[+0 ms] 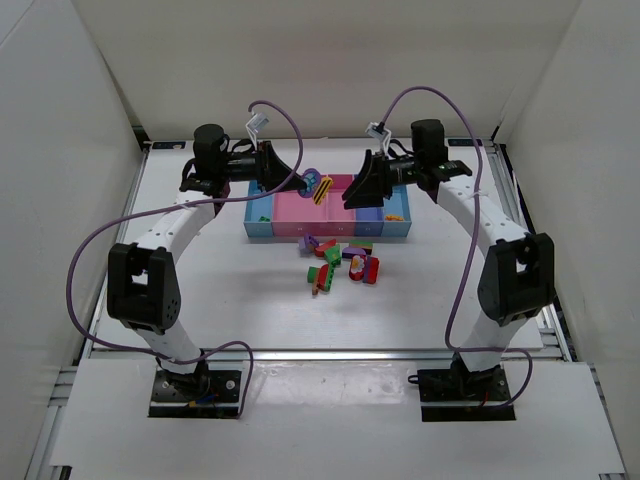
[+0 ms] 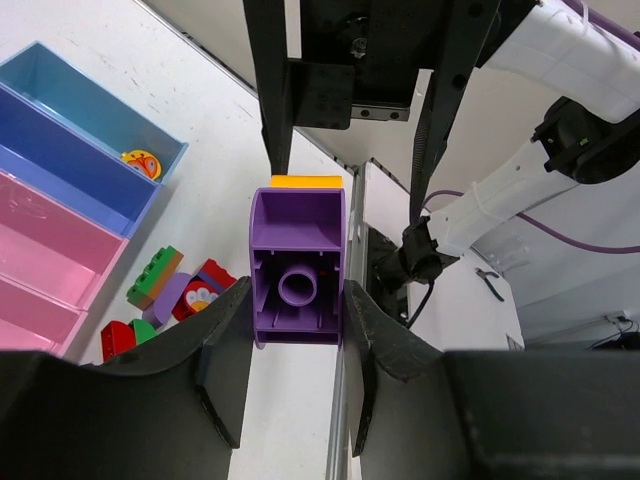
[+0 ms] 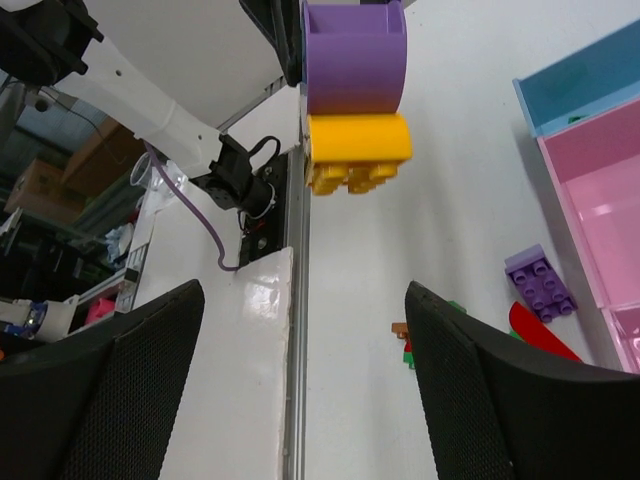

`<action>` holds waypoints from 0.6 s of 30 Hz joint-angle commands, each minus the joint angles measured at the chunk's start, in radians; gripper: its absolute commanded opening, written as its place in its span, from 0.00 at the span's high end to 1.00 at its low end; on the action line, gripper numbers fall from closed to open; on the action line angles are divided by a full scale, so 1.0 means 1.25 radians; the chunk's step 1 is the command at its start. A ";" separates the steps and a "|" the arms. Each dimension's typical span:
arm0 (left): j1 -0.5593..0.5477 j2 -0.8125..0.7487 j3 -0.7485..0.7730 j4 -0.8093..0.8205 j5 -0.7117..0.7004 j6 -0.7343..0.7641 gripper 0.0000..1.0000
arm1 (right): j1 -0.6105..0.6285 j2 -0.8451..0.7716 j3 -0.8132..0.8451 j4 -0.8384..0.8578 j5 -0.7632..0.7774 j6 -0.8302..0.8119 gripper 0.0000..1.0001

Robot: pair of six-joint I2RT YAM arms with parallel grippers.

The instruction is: Sort the legos into containers by color

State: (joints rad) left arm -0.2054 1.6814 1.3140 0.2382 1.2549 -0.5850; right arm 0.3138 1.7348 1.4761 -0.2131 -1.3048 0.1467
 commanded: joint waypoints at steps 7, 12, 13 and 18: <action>0.001 0.017 0.041 0.033 0.026 -0.012 0.81 | 0.040 0.030 0.061 0.043 -0.007 0.030 0.15; 0.001 0.022 0.045 0.039 0.029 -0.020 0.81 | 0.052 0.038 0.070 0.061 0.003 0.038 0.15; 0.001 0.024 0.045 0.043 0.032 -0.023 0.81 | 0.053 0.042 0.073 0.061 0.007 0.045 0.15; 0.001 0.027 0.050 0.052 0.043 -0.035 0.81 | 0.052 0.055 0.083 0.076 0.040 0.052 0.15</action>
State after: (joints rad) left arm -0.2054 1.7302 1.3354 0.2703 1.2701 -0.6155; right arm 0.3759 1.7916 1.5280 -0.1577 -1.2835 0.1997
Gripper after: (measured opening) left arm 0.468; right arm 0.851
